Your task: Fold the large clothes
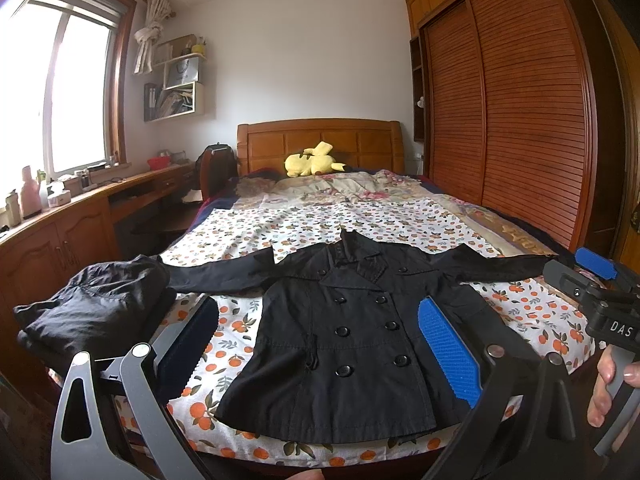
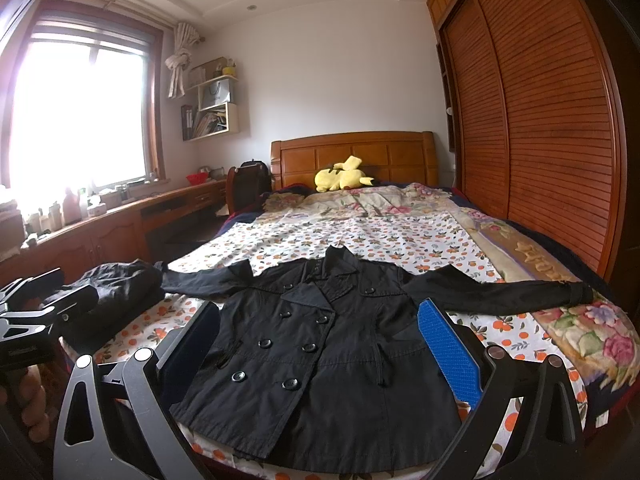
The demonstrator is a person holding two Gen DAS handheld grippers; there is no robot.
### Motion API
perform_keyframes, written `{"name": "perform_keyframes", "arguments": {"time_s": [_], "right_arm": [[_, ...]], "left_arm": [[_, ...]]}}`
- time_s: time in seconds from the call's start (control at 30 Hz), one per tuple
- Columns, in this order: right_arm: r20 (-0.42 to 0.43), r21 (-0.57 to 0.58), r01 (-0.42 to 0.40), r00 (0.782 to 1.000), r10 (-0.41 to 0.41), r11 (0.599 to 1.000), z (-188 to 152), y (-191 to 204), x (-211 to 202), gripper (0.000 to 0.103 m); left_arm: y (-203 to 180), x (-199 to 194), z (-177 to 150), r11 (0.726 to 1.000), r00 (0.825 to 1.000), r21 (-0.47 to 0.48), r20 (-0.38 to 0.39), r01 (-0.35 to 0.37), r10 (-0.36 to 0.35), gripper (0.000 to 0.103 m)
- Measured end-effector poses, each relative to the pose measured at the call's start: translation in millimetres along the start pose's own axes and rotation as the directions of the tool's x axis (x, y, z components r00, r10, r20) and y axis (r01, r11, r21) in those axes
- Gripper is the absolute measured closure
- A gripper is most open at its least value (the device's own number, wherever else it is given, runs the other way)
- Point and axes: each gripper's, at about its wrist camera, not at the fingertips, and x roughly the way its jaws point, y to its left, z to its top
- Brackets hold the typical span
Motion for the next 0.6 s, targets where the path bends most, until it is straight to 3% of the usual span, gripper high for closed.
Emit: {"name": "perform_keyframes", "arguments": {"time_s": [0.6], "right_arm": [[0.0,0.0,-0.001,1.0,0.001,1.0,0.5,-0.9,-0.3,0.007]], "left_arm": [[-4.1,-1.2,-5.5,1.0,1.0,0.0,-0.001,0.001,-0.001,0.002]]}}
